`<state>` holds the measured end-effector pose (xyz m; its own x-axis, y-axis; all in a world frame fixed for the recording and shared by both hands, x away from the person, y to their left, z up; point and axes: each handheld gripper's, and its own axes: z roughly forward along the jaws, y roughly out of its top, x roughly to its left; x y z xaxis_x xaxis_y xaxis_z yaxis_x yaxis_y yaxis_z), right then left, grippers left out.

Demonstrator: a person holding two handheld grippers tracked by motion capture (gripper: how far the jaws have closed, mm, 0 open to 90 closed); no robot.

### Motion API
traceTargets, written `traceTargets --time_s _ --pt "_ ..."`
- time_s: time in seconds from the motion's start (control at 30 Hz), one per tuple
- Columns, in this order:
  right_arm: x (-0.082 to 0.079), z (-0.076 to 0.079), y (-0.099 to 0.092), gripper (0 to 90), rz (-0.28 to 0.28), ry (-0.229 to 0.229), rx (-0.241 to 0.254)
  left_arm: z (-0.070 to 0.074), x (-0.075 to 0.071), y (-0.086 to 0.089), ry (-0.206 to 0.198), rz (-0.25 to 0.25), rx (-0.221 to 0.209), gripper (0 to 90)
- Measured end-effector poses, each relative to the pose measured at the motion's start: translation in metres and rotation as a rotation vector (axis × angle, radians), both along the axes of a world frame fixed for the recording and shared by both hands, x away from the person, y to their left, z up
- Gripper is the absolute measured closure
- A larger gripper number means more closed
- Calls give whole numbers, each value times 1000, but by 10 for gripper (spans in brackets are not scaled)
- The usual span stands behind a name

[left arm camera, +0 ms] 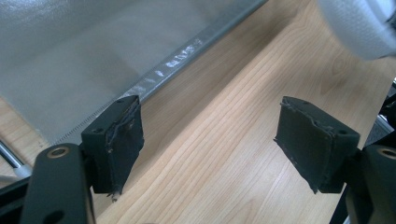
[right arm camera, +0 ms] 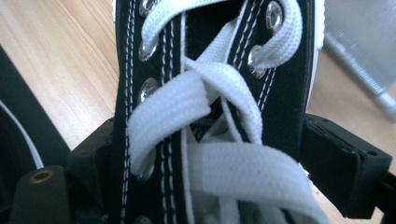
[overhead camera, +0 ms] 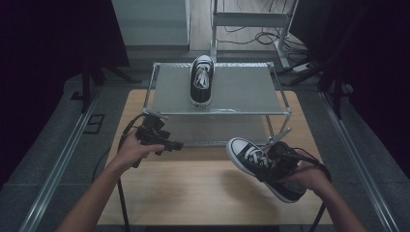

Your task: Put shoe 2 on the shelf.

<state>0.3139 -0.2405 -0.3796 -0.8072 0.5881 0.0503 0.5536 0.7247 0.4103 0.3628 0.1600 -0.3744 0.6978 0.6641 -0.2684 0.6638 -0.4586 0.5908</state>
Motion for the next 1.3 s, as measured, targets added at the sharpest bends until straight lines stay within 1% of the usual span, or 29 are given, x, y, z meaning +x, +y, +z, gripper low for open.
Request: traceTargets --time_s 0.07,0.2,0.43,0.63,0.8,0.9,1.17,1.3 --pt "1 8 1 137 5 -12 -3 -2 0 -1 3 -3 2 232" --pt "6 22 2 137 12 -17 -7 -5 0 -4 12 -7 4 231" --pt "10 36 9 137 25 -22 -19 -9 1 -7 21 -17 13 231" --pt "16 51 14 137 22 -35 -18 -14 0 -10 29 -21 11 231" --pt "20 62 19 137 36 -43 -22 -19 -1 -11 39 -18 9 231" --pt "22 69 23 137 33 -47 -24 -21 -1 -10 41 -21 7 231" --pt "32 89 32 137 20 -54 -9 -24 -1 -9 46 -21 10 231" --pt "36 95 35 137 10 -50 -14 -25 0 -8 56 -20 11 227"
